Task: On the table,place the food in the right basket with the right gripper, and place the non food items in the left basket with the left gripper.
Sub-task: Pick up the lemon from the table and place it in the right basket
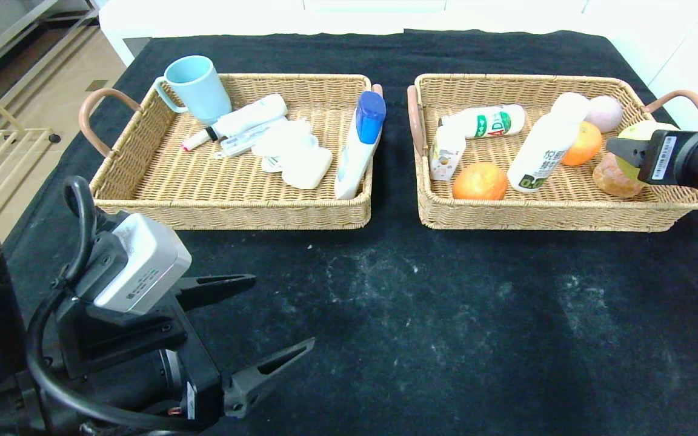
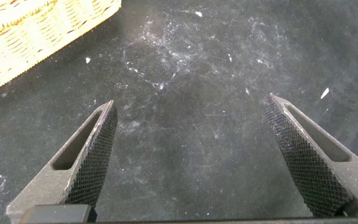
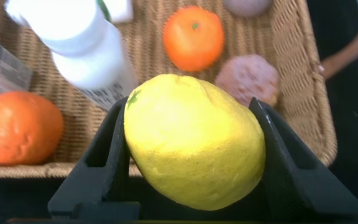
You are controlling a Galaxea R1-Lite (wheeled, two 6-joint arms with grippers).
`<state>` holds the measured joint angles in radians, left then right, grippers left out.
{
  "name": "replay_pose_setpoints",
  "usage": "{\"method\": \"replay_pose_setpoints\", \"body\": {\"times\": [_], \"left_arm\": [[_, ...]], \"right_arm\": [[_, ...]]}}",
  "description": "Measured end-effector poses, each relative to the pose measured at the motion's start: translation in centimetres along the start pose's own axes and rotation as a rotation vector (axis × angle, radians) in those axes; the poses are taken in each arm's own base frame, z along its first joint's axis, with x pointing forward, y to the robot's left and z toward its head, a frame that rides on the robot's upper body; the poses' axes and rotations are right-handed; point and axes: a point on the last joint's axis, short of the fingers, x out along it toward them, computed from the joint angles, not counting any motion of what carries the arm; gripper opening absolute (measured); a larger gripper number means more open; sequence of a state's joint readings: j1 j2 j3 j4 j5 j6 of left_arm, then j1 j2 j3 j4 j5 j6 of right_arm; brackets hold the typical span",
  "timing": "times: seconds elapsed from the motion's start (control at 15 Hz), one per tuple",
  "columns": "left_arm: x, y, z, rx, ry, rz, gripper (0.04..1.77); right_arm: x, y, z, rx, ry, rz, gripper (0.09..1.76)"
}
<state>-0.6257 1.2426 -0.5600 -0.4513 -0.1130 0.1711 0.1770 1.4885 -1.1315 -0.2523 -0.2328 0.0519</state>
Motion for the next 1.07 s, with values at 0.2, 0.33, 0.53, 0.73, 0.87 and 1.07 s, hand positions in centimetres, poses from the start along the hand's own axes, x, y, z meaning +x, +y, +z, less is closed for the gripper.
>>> {"method": "replay_pose_setpoints", "body": {"times": [0.2,0.33,0.53,0.73,0.87,1.07], "left_arm": [[0.0,0.0,0.0,-0.001,0.002,-0.001,1.72],[0.0,0.0,0.0,0.000,0.002,-0.002,1.72],[0.0,0.0,0.0,0.000,0.003,-0.003,1.72],[0.0,-0.2,0.0,0.001,0.003,-0.008,1.72],[0.0,-0.2,0.0,0.002,0.002,-0.008,1.72],[0.0,-0.2,0.0,0.002,-0.002,-0.007,1.72]], "right_arm": [[1.2,-0.4,-0.4,0.007,-0.016,-0.006,1.23],[1.9,-0.5,-0.6,0.010,-0.027,-0.014,1.23],[2.9,-0.7,-0.8,0.018,-0.053,-0.026,1.23],[3.5,-0.7,-1.3,0.017,-0.041,-0.031,1.23],[3.6,-0.7,-1.5,0.015,-0.036,-0.032,1.23],[3.7,-0.7,-1.7,0.013,-0.029,-0.028,1.28]]}}
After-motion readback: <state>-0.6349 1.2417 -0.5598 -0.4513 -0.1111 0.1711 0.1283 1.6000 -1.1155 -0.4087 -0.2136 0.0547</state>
